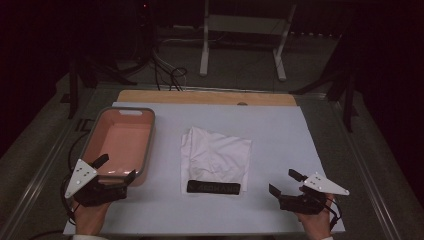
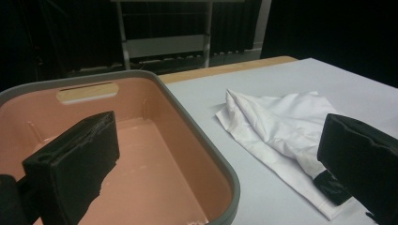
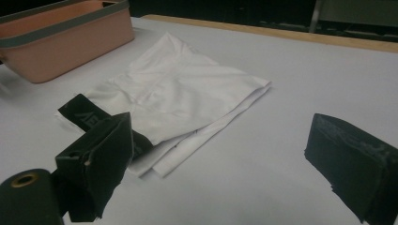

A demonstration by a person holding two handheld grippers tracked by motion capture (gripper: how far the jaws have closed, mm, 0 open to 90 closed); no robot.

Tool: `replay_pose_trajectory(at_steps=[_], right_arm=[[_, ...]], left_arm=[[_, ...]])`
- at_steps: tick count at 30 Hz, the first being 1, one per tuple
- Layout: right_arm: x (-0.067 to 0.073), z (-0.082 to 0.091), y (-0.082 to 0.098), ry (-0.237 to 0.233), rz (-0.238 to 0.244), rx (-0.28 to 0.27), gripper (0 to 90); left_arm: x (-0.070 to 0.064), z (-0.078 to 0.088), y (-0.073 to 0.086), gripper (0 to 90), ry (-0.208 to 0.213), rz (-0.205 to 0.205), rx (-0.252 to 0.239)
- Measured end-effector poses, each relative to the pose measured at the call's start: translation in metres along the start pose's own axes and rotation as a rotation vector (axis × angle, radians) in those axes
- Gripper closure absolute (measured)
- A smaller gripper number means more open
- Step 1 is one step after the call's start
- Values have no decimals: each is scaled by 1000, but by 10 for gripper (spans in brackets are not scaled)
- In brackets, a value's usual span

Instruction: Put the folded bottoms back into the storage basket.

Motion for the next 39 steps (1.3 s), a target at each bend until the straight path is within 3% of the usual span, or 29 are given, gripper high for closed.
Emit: replay_pose_trajectory(at_steps=[14, 22, 26, 39], right_arm=[[2, -2, 1, 0, -28, 20, 79], [7, -1, -12, 26, 3, 21, 79], [8, -3, -17, 26, -11, 18, 79], [18, -22, -23, 34, -15, 56, 79]], left_arm=[[-1, -2, 4, 2, -3, -6, 12], [-1, -3, 6, 1, -6, -13, 18], [-2, -4, 6, 1, -7, -14, 16], [-4, -5, 8, 1, -4, -29, 24]])
Point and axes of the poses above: each handheld gripper's, and its own axes: z roughly backward along the jaws, y roughly out of its underside, x roughly to its left, the point moved 6 cm from there along -z, roughly forward along the jaws, and after that the axes turned 11 degrees about -x, right-handed, at the moved point
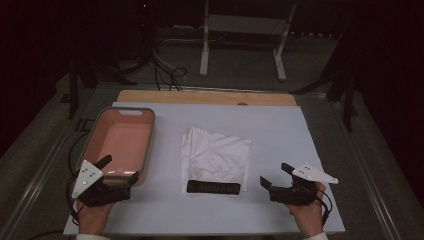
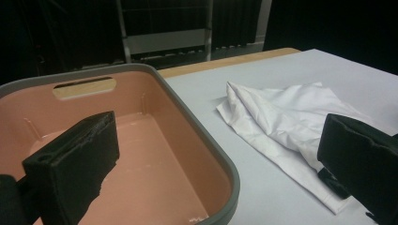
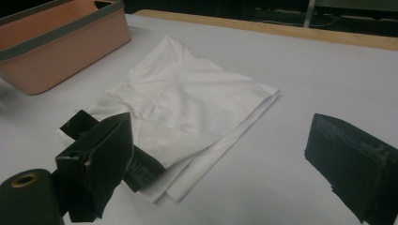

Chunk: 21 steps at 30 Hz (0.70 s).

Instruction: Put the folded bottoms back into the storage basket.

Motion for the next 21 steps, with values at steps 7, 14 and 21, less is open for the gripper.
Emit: replay_pose_trajectory(at_steps=[7, 14, 21], right_arm=[[7, -10, 2, -7, -4, 22, 79], [13, -19, 7, -14, 2, 50, 79], [18, -27, 12, -17, 7, 71, 80]], left_arm=[[-1, -1, 0, 2, -2, -7, 0], [-1, 0, 0, 1, -7, -17, -1], [-1, -1, 0, 2, -7, -22, 2]])
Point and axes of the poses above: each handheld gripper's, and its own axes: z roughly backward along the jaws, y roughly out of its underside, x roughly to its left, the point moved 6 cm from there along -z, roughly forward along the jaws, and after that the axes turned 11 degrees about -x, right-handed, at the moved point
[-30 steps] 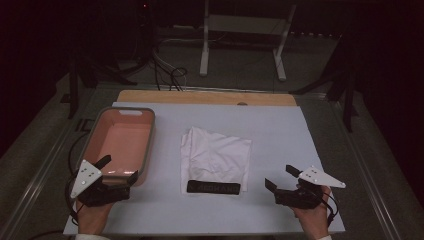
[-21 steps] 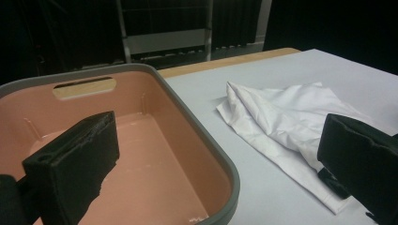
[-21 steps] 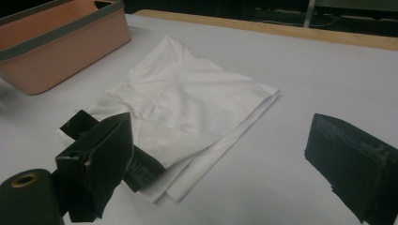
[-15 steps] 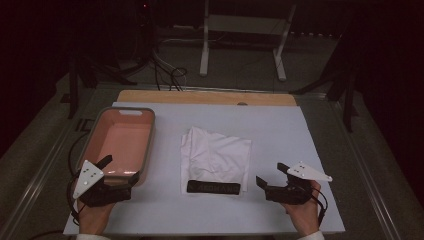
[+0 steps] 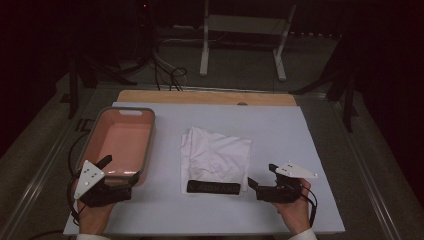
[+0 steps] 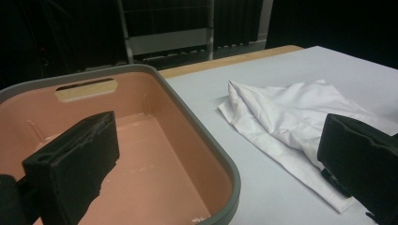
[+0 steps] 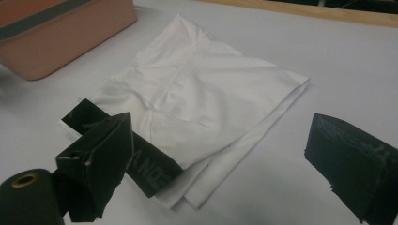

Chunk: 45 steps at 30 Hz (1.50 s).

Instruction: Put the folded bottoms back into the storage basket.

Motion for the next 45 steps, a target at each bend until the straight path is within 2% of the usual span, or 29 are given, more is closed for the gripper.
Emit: replay_pose_trajectory(at_steps=[15, 25, 29, 45], right_arm=[[9, -16, 11, -17, -25, 44, 80], [16, -31, 21, -23, -46, 102, 81], [17, -37, 24, -18, -71, 126, 82], [18, -55, 34, 12, -106, 188, 108]], left_arm=[[-1, -1, 2, 1, 0, -6, 8], [-2, -2, 3, 1, 2, -9, 11], [-2, -2, 3, 1, 2, -11, 14], [-2, -2, 3, 1, 1, -16, 10]])
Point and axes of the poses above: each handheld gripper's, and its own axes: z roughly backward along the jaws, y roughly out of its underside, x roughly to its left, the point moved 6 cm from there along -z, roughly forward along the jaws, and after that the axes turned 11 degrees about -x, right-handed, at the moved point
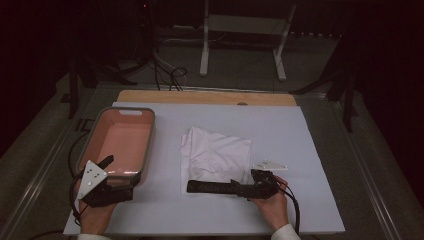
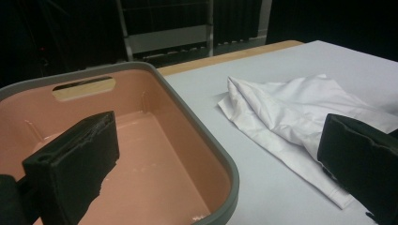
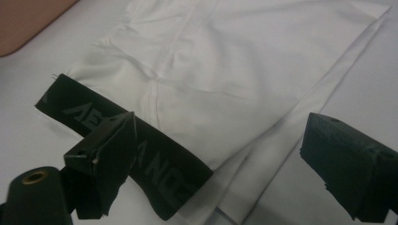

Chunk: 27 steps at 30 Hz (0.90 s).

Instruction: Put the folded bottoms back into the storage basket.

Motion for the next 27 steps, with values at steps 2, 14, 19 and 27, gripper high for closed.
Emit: replay_pose_trajectory(at_steps=[2, 14, 19, 27], right_arm=[[0, -2, 1, 3, -6, 12, 109], [-4, -10, 8, 82, -40, 85, 119], [-2, -15, 15, 89, -75, 146, 176], [4, -15, 13, 41, -135, 169, 353]], left_arm=[[0, 0, 0, 1, 0, 0, 0], [0, 0, 0, 1, 1, -4, 2], [0, 0, 0, 1, 0, -8, 2], [-2, -1, 1, 2, 1, -11, 6]])
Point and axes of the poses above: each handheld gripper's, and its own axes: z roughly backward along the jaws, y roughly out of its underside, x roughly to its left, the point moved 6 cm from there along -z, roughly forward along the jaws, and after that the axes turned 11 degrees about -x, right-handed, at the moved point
